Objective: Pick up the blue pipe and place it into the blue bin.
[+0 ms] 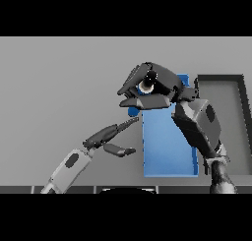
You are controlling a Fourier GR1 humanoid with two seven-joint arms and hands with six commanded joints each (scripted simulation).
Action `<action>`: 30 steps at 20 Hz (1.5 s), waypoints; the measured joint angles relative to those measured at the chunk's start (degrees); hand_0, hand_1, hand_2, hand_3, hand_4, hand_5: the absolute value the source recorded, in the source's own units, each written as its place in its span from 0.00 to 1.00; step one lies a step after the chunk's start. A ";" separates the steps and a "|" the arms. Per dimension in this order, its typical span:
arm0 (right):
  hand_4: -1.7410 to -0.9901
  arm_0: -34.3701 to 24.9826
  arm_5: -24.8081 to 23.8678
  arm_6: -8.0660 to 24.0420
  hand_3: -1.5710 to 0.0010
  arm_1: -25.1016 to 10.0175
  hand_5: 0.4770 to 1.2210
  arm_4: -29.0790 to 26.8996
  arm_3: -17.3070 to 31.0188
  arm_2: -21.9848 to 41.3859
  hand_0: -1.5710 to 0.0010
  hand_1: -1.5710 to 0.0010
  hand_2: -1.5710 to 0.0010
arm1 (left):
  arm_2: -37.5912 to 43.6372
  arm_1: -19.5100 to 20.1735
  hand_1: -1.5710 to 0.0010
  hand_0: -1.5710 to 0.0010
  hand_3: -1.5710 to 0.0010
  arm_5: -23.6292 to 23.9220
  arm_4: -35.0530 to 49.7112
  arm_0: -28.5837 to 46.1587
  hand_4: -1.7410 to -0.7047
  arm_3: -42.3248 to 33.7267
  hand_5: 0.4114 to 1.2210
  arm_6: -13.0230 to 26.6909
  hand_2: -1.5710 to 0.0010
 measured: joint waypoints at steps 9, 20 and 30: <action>0.00 -0.14 -5.68 -0.66 0.00 -8.59 0.86 8.47 19.17 -3.78 0.00 0.00 0.00 | 0.82 0.22 1.00 1.00 1.00 -0.01 0.86 0.65 0.81 0.25 0.10 0.38 1.00; 0.06 21.26 -13.70 8.21 0.00 -10.40 0.87 10.71 17.98 2.31 0.00 0.00 0.00 | 0.71 0.03 1.00 1.00 1.00 0.20 0.66 0.41 0.83 0.08 0.06 0.37 1.00; 0.61 19.14 -22.10 8.23 0.77 -21.15 0.89 -6.67 27.22 29.06 0.66 0.70 0.71 | 0.79 -0.22 1.00 1.00 1.00 0.27 0.78 0.16 0.82 0.29 0.05 1.60 1.00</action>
